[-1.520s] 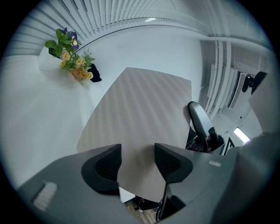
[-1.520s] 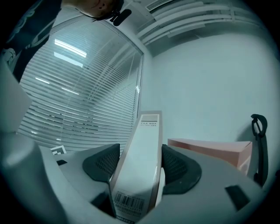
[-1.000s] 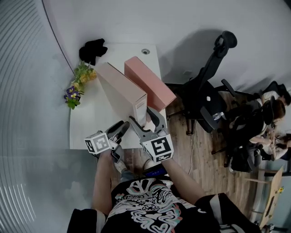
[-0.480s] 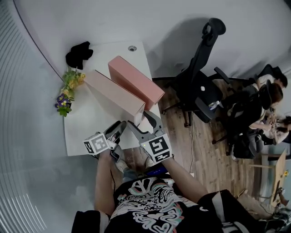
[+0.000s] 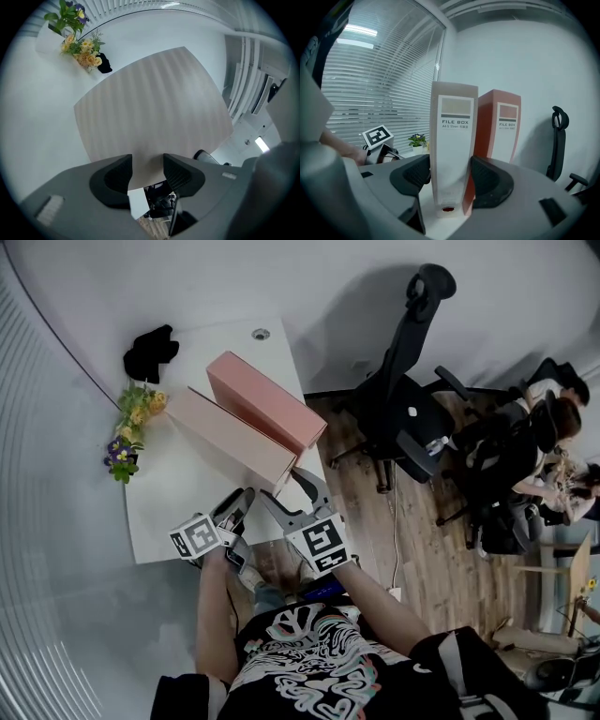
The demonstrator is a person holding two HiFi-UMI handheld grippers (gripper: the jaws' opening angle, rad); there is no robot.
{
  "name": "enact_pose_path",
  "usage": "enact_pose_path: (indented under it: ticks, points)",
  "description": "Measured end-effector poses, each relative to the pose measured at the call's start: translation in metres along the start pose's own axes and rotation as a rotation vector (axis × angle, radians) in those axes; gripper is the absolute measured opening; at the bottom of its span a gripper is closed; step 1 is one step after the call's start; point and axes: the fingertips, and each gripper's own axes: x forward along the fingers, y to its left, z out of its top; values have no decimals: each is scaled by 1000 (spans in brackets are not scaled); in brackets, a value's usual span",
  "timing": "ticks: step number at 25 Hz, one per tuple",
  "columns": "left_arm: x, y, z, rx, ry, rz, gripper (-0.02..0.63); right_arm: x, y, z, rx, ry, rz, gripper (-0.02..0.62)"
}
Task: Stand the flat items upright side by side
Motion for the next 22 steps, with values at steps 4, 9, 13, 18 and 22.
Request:
enact_pose_path:
  ticks: [4,9,13,18,22]
  points:
    - [4,0,-1,-2,0,-3,192,-1,-3,-1,2,3,-6,275]
    - [6,-3,0,2,2,0,193,-4,-5,2,-4,8,-12,273]
    - [11,-4,1,10,10,-2,193,-4,-8,1,-6,14,-26,272]
    - [16,-2,2,11,17,-7,193,-4,-12,0,3,19,-52,272]
    - [19,-2,4,20,24,-5,193,-3,-14,0,-4,21,-70,272]
